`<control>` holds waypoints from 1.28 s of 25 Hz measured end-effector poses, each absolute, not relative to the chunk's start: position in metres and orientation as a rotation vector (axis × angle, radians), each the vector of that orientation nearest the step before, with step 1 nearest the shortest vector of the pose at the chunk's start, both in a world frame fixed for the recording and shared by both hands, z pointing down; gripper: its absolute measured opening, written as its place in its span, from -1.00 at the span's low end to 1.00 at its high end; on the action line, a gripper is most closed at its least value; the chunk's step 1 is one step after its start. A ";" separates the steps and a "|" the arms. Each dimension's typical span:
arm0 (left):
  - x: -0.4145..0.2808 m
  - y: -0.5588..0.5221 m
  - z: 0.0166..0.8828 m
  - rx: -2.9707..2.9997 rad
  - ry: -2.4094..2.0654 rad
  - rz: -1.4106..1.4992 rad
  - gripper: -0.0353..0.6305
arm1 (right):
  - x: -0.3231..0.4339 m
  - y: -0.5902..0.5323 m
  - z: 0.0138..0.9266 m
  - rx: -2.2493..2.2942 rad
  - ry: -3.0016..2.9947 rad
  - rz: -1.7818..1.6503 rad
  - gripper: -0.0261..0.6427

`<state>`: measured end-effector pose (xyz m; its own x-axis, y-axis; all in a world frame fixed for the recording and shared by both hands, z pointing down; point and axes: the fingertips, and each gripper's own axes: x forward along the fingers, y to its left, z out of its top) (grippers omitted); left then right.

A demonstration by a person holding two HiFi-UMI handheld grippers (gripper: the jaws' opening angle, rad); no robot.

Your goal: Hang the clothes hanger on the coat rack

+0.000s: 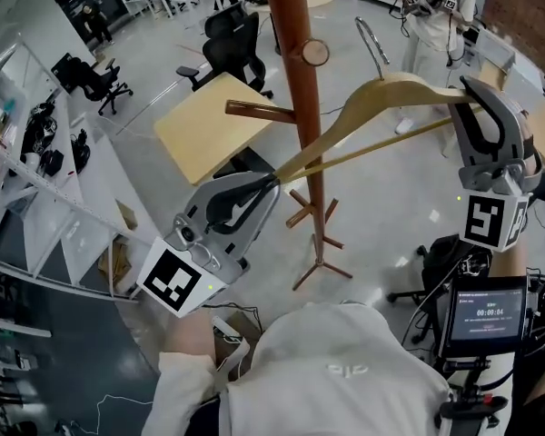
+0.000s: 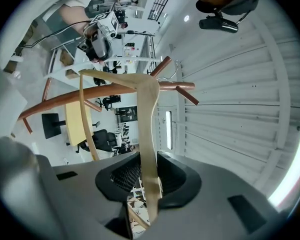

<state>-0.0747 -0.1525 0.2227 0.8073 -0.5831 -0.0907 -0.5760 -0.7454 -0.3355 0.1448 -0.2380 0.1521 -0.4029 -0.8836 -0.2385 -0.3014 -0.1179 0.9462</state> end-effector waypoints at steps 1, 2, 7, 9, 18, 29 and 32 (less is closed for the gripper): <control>-0.072 -0.154 0.223 -2.624 0.894 -0.058 -0.87 | 0.143 -0.239 0.150 1.303 -1.651 -1.551 -0.61; -0.069 -0.156 0.225 -2.607 0.909 -0.091 -0.87 | 0.142 -0.240 0.148 1.296 -1.634 -1.553 -0.61; -0.061 -0.166 0.230 -2.558 1.051 -0.244 -0.87 | 0.131 -0.238 0.137 1.287 -1.557 -1.547 -0.61; -0.059 -0.172 0.229 -2.517 1.109 -0.273 -0.87 | 0.127 -0.237 0.132 1.302 -1.537 -1.540 -0.61; -0.061 -0.188 0.222 -2.428 1.239 -0.269 -0.87 | 0.112 -0.232 0.133 1.274 -1.518 -1.571 -0.61; -0.061 -0.203 0.250 -2.489 1.251 -0.319 -0.87 | 0.117 -0.237 0.168 1.226 -1.508 -1.532 -0.60; -0.059 -0.205 0.260 -2.502 1.250 -0.341 -0.87 | 0.118 -0.239 0.183 1.213 -1.532 -1.504 -0.60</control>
